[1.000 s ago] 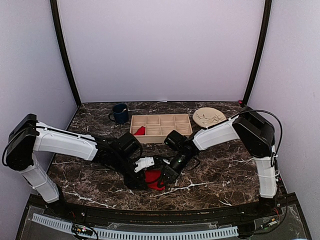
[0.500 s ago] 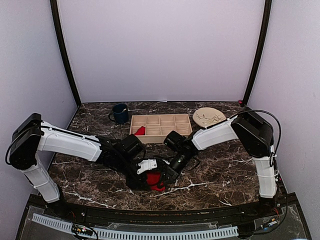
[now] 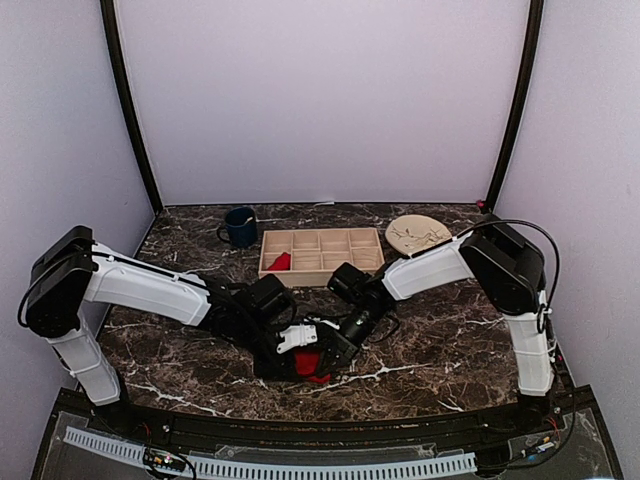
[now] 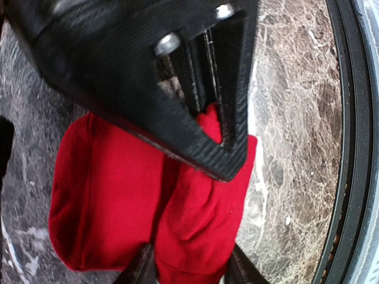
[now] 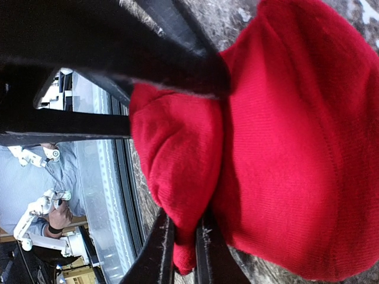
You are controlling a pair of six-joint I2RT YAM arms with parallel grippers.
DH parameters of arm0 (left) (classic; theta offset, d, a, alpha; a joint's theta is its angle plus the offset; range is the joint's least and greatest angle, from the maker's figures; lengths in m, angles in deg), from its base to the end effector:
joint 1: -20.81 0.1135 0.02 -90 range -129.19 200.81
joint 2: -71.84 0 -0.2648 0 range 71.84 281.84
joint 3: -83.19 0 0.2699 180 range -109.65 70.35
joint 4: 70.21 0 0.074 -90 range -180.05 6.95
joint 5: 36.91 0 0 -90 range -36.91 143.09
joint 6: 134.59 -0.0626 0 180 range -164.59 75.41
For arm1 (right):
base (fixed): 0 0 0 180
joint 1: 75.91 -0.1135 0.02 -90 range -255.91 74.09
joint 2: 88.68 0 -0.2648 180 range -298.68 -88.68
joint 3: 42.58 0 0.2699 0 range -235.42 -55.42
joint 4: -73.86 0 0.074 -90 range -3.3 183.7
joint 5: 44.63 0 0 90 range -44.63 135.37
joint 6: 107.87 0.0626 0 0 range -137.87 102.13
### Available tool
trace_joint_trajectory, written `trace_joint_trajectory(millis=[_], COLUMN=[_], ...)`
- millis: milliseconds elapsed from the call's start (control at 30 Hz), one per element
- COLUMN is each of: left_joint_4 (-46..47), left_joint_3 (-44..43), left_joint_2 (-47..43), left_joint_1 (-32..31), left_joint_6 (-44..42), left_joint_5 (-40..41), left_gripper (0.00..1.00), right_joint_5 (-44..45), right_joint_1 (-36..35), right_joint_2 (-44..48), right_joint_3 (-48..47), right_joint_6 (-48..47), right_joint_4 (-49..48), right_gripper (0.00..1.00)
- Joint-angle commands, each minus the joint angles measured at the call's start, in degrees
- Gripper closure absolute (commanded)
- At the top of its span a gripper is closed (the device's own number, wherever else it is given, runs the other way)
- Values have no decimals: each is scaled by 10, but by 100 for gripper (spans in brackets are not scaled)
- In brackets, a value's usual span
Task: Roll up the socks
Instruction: Roll the sock at the center of the board.
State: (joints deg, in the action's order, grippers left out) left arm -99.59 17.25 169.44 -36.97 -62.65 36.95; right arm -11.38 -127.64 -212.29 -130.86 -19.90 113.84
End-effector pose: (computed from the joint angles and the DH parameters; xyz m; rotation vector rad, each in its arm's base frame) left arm 0.1717 -0.3051 0.1169 1.7367 2.0685 -0.5967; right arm 0.2155 0.3576 0.0732 1.3296 -2.2248 -1.4073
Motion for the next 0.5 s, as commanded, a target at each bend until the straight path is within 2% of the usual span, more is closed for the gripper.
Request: trace_joint_trajectory(millis=[0,267,467], left_joint_4=[-7,-14,-13], left_joint_3=[-16,-20,-12], left_joint_2=[1,2,4], left_joint_1=[-3,-3,-3], left_joint_6=[-8,-5,0], left_joint_5=[-5,-13,-18], left_gripper=[66,77,83], right_joint_5=[-9,2,-4], right_joint_1=[3,5,21], right_joint_2=[-14,-23,-13], right_joint_3=[-13,-19,-9], right_joint_6=[-9,-4,20], right_joint_4=[7,10,-22], right_gripper=[94,90,80])
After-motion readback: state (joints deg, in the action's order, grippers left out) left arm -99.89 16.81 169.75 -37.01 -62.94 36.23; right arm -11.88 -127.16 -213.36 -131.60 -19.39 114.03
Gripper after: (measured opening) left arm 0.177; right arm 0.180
